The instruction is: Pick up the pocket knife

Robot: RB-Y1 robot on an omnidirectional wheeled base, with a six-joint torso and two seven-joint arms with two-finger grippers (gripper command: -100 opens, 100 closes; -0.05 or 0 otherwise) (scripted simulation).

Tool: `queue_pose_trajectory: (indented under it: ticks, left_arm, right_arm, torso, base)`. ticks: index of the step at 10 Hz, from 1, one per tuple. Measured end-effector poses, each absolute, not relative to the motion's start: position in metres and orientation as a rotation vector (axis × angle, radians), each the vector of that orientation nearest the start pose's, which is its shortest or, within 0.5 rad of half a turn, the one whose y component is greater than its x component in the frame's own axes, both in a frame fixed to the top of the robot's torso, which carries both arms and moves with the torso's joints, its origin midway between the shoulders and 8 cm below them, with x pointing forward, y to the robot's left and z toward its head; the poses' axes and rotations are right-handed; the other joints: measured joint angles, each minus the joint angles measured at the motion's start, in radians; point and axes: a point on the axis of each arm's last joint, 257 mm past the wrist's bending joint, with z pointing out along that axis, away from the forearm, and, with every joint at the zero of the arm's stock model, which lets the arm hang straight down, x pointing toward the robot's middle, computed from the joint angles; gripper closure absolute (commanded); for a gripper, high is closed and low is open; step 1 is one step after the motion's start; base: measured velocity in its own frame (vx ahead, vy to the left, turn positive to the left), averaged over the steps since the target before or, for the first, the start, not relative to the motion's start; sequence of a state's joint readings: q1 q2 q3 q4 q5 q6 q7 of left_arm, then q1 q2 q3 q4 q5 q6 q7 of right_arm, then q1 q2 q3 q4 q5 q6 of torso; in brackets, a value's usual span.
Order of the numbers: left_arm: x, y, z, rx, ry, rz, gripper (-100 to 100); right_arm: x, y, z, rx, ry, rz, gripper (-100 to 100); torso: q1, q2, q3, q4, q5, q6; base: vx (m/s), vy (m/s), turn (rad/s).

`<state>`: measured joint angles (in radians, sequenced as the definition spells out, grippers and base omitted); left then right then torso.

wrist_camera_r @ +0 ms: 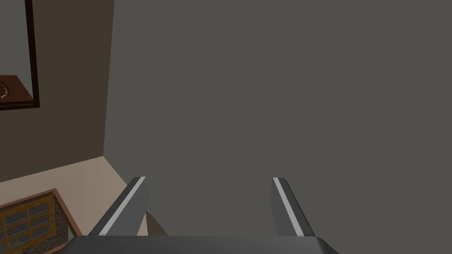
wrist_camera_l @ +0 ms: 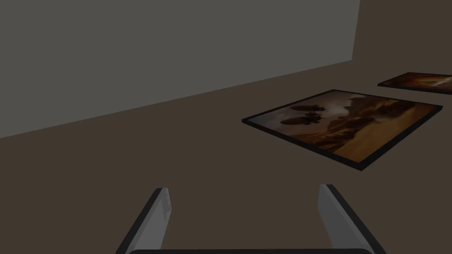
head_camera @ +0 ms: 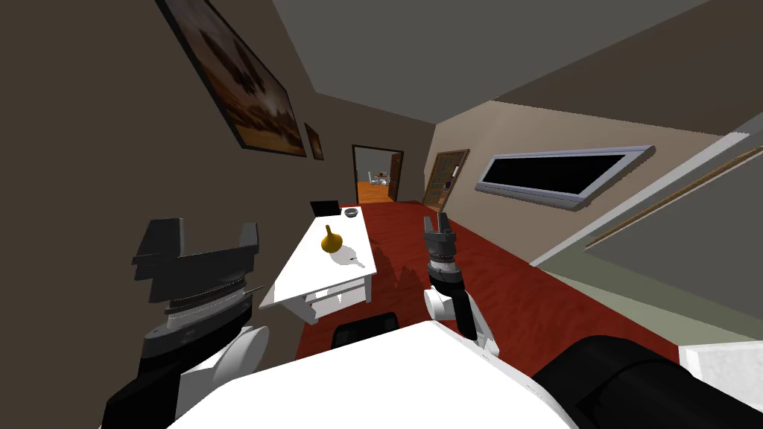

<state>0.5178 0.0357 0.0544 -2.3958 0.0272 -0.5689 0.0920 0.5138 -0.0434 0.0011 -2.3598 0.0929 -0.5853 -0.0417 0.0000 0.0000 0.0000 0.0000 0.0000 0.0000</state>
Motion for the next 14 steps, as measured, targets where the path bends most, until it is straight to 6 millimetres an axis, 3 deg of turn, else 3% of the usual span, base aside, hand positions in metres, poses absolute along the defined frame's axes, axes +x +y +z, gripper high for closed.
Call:
queue_pose_trajectory:
  ticks: [3, 5, 6, 9, 11, 14]
  left_arm:
    - [0.320, 0.296, 0.048, -0.616, 0.595, -1.333, -100]
    - [0.329, 0.316, 0.019, -0.689, 0.671, -1.279, -100]
    - [0.333, 0.318, 0.014, -0.706, 0.686, -1.267, -100]
    - [0.347, 0.336, -0.027, -0.816, 0.795, -1.182, -100]
    - [0.349, 0.357, -0.059, -0.883, 0.857, -1.128, -100]
    - [0.353, 0.369, -0.089, -0.957, 0.926, -1.066, -100]
  right_arm:
    - [0.313, -0.254, 0.068, 0.458, 0.591, 1.318, 0]
    - [0.313, -0.254, 0.068, 0.458, 0.591, 1.318, 0]
    - [0.313, -0.254, 0.068, 0.458, 0.591, 1.318, 0]
    - [0.313, -0.254, 0.068, 0.458, 0.591, 1.318, 0]
    - [0.313, -0.254, 0.068, 0.458, 0.591, 1.318, 0]
    - [0.313, -0.254, 0.068, 0.458, 0.591, 1.318, 0]
  torso:
    - [-0.008, 0.003, 0.001, 0.001, -0.002, 0.000]
    - [-0.007, 0.001, 0.001, 0.000, -0.002, 0.000]
    - [-0.004, 0.001, 0.000, 0.000, -0.001, 0.000]
    - [-0.007, 0.000, 0.000, 0.000, -0.002, 0.000]
    - [-0.004, 0.000, 0.000, 0.000, -0.001, 0.000]
    - [-0.003, -0.001, 0.000, 0.000, -0.001, 0.000]
  base:
    - [-0.034, -0.119, -0.068]
    - [-0.006, -0.083, -0.054]
    - [0.009, -0.054, -0.062]
    - [0.009, -0.099, -0.095]
    - [0.016, -0.062, -0.060]
    - [0.019, -0.062, -0.078]
